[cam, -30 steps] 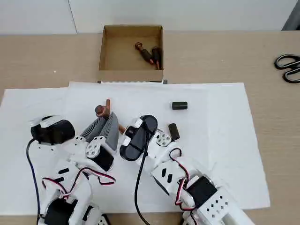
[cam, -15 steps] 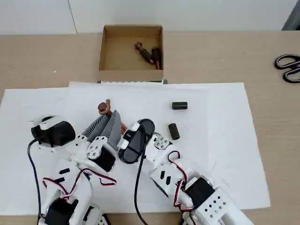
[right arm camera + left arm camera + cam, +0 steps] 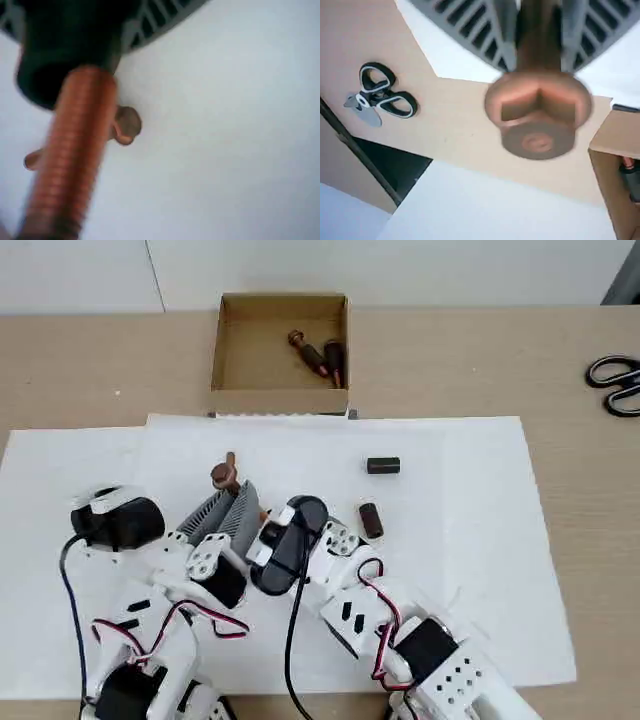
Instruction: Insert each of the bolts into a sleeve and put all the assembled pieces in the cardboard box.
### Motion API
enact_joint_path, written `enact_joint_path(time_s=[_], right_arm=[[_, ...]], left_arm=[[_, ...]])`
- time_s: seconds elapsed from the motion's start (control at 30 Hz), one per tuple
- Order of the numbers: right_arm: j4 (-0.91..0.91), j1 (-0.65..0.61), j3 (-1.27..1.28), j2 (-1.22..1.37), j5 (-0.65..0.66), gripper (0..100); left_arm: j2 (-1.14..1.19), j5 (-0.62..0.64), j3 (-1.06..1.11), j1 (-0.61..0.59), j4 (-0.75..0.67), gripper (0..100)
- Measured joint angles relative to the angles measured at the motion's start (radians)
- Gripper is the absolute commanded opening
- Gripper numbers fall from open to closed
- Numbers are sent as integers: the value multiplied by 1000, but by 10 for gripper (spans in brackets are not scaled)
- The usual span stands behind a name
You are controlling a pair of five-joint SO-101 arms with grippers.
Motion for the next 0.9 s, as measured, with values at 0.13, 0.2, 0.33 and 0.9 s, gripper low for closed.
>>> enact_joint_path(time_s=[0.13,0.2,0.33,0.9], right_arm=[[0,0,0,0,3,2],[0,0,2,0,3,2],[0,0,2,0,3,2],[0,-23,2,0,-60,2]], left_arm=[[-2,0,-2,-2,18,6],[-2,0,0,-2,20,6],[-3,5,3,-2,20,6],[-2,40,26,-2,-38,6]])
